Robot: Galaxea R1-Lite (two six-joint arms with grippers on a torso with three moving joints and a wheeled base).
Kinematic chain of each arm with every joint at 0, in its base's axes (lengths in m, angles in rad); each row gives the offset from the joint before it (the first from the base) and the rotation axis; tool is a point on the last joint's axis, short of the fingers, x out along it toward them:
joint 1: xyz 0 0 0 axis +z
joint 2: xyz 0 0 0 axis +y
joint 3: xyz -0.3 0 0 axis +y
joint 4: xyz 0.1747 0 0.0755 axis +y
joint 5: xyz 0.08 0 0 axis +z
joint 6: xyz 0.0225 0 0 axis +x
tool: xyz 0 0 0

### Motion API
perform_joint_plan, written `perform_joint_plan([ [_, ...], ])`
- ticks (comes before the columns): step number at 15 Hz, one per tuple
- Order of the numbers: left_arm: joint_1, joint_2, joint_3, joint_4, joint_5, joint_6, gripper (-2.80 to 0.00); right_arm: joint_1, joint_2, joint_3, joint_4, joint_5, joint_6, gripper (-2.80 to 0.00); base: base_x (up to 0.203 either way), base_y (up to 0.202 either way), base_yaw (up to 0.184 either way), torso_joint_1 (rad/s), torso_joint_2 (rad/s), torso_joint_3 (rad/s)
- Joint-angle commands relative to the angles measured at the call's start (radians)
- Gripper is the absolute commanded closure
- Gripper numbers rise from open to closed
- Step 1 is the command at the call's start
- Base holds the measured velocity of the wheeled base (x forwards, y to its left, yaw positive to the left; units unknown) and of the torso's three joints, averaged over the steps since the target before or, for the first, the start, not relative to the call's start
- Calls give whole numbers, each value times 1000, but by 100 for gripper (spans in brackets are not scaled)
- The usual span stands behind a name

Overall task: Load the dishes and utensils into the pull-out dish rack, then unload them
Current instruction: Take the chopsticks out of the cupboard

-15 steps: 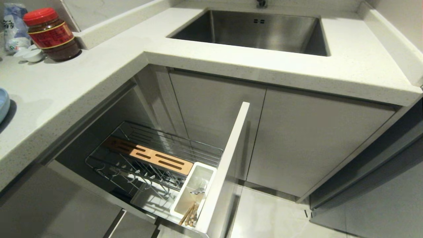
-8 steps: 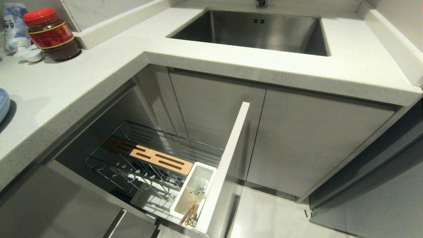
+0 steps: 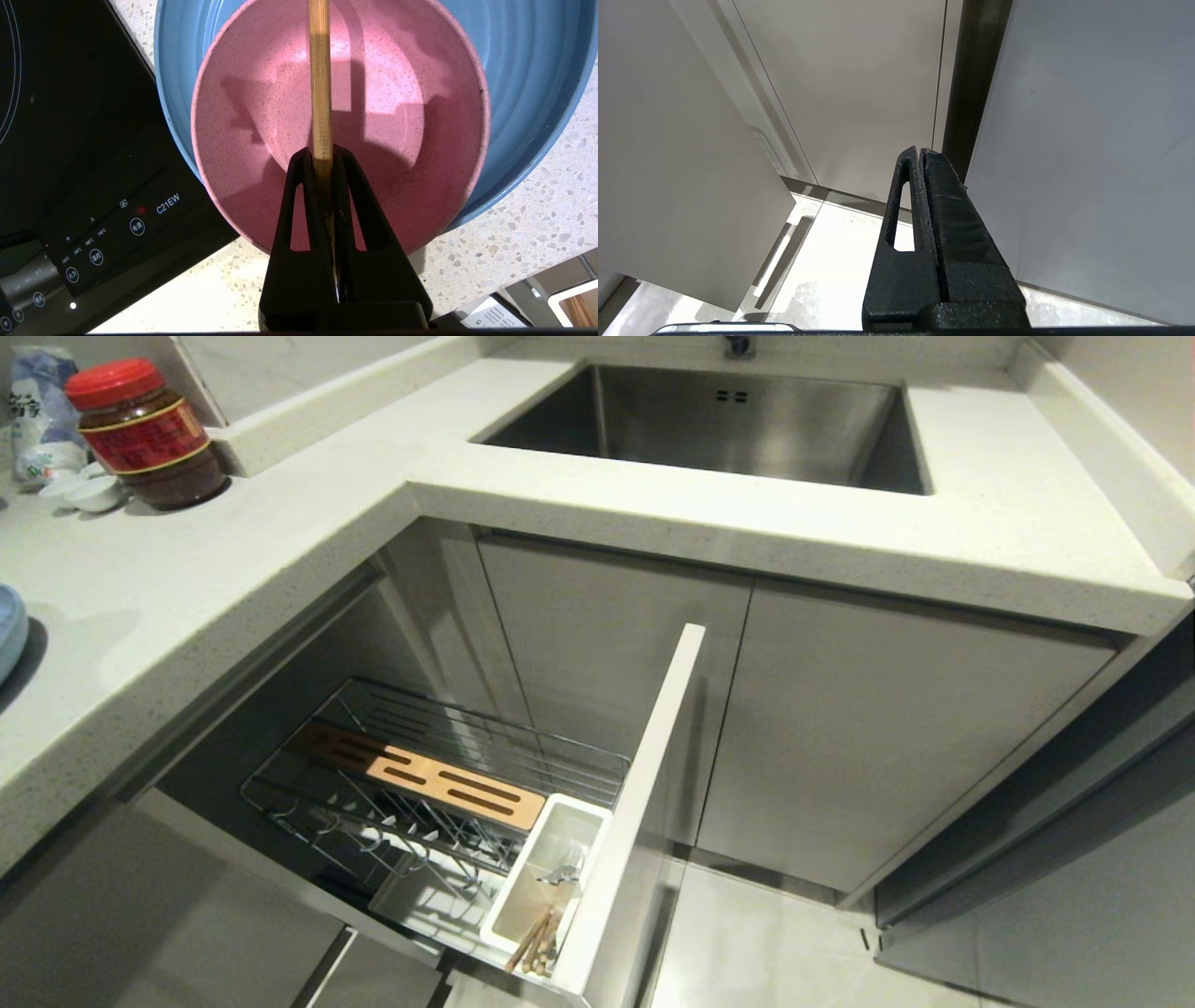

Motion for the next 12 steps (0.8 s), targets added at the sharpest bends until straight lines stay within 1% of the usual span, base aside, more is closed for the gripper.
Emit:
perform_joint_plan([
  [1, 0, -3, -1, 7, 1, -1, 0, 0, -1, 26, 0, 0, 0, 0, 0, 0, 0, 0, 0, 0],
  [7, 0, -15, 0, 9, 2, -3, 0, 0, -1, 26, -1, 0, 0, 0, 0, 0, 0, 0, 0, 0],
  [8, 0, -16, 0, 9, 3, -3, -280, 0, -1, 26, -1, 0, 0, 0, 0, 0, 0, 0, 0, 0],
  [12, 1, -17, -7, 8, 3, -4, -280, 0, -1, 26, -1, 0, 0, 0, 0, 0, 0, 0, 0, 0],
])
